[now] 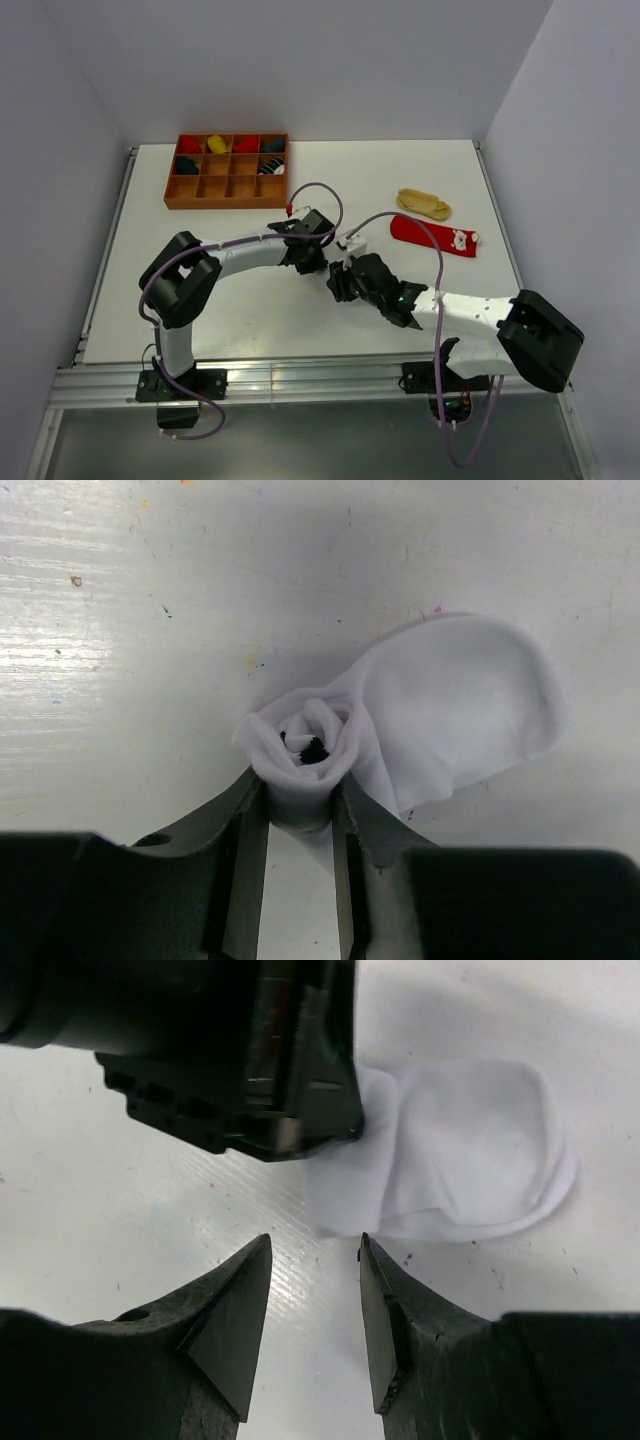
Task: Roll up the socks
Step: Roll the sock at the center of the board.
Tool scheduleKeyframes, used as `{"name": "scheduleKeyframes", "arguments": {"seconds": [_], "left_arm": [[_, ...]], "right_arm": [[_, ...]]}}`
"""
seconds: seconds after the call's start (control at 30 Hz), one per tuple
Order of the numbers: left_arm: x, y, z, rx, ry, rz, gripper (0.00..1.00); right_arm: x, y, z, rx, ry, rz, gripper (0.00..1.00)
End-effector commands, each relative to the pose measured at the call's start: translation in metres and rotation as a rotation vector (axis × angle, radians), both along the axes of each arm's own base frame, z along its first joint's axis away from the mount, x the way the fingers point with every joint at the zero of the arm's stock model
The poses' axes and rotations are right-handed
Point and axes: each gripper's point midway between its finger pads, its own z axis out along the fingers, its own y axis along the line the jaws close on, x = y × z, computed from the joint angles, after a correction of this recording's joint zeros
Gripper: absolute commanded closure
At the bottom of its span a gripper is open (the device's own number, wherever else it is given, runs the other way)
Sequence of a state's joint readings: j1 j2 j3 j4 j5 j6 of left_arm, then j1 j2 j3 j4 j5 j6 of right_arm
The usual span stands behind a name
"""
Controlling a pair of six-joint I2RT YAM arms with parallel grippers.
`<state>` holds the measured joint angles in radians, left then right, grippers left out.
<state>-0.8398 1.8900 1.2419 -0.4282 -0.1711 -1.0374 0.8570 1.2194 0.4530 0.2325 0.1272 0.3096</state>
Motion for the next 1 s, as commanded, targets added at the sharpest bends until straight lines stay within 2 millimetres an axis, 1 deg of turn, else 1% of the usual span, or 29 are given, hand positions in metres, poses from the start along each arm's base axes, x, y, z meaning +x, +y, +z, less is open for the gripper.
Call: {"name": "scheduleKeyframes", "arguments": {"seconds": [0.0,0.03,0.07,0.13,0.17,0.2,0.23,0.27,0.37,0.63,0.7,0.73,0.8,0.83,0.93,0.97], "left_arm": [[-0.018,0.015,-0.020,0.106,0.067,-0.048,0.70],[-0.019,0.014,-0.021,0.107,0.071,-0.050,0.70],[-0.019,0.014,-0.021,0.105,0.071,-0.049,0.70],[-0.020,0.014,-0.021,0.102,0.074,-0.051,0.70],[-0.020,0.014,-0.021,0.101,0.075,-0.052,0.70],[-0.021,0.014,-0.021,0.102,0.079,-0.053,0.70],[-0.021,0.013,-0.021,0.099,0.077,-0.055,0.70],[-0.021,0.013,-0.020,0.095,0.075,-0.056,0.71],[-0.020,0.013,-0.020,0.098,0.074,-0.056,0.71],[-0.022,0.013,-0.022,0.099,0.082,-0.058,0.71],[-0.023,0.012,-0.023,0.098,0.085,-0.061,0.71],[-0.023,0.012,-0.024,0.098,0.087,-0.059,0.71],[-0.022,0.012,-0.022,0.097,0.084,-0.060,0.71],[-0.022,0.012,-0.022,0.099,0.086,-0.060,0.70],[-0.021,0.012,-0.021,0.097,0.084,-0.060,0.71],[-0.022,0.011,-0.021,0.094,0.085,-0.061,0.70]], "right_arm": [[0.016,0.008,0.015,-0.026,-0.131,-0.021,0.52],[0.014,0.014,0.017,-0.028,-0.143,-0.005,0.52],[0.015,0.016,0.014,-0.043,-0.141,-0.001,0.52],[0.017,0.022,0.016,-0.057,-0.158,0.006,0.52],[0.016,0.024,0.009,-0.074,-0.152,0.013,0.52],[0.017,0.026,0.008,-0.080,-0.153,0.015,0.52],[0.020,0.027,0.010,-0.083,-0.161,0.001,0.52],[0.019,0.029,0.004,-0.101,-0.160,0.008,0.52],[0.024,0.029,0.002,-0.126,-0.179,-0.015,0.52],[0.025,0.031,0.021,-0.122,-0.248,-0.034,0.52],[0.026,0.034,0.017,-0.133,-0.240,-0.029,0.52],[0.026,0.034,0.010,-0.152,-0.227,-0.023,0.52],[0.026,0.038,0.004,-0.158,-0.210,-0.013,0.52],[0.024,0.038,-0.004,-0.169,-0.194,-0.006,0.52],[0.024,0.039,-0.015,-0.189,-0.170,-0.008,0.52],[0.023,0.038,-0.024,-0.209,-0.155,-0.007,0.52]]}}
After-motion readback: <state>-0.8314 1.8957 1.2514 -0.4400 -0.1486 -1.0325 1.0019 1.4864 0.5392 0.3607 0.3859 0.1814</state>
